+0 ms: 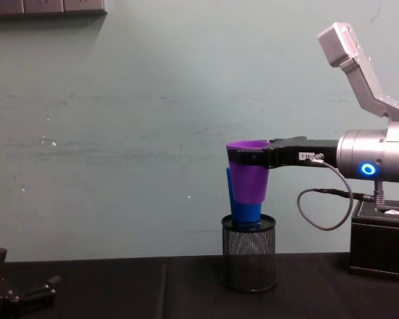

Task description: Pick up one cup with a gripper and tap it against the other cup.

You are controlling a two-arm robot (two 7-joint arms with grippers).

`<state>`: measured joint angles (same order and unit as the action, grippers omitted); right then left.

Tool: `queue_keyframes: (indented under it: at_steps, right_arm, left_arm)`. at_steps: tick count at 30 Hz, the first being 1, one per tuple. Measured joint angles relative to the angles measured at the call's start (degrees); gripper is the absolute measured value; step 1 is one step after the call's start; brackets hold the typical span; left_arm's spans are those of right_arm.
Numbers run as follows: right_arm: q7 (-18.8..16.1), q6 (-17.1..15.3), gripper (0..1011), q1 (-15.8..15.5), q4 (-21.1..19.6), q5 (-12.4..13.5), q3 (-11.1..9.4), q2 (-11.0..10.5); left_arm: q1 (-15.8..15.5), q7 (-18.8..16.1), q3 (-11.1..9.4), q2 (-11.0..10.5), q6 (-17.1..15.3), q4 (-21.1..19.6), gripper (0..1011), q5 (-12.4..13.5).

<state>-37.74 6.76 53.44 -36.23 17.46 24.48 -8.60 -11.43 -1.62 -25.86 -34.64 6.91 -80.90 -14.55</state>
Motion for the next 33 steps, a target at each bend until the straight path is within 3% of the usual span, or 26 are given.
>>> queue_keyframes:
  at_steps: [10, 20, 33]
  right_arm:
    - [-0.6, -3.1, 733, -4.0, -8.6, 0.6, 0.0, -2.1]
    - [-3.1, -8.6, 734, -9.3, -20.0, 4.4, 0.3, -6.3]
    - [-5.1, -11.5, 734, -13.2, -28.8, 6.9, 1.7, -11.3]
  left_arm:
    - [0.0, 0.0, 0.0, 0.0, 0.0, 0.0, 1005, 0.0]
    - [0.0, 0.0, 0.0, 0.0, 0.0, 0.0, 1005, 0.0]
    - [0.0, 0.0, 0.0, 0.0, 0.0, 0.0, 1005, 0.0]
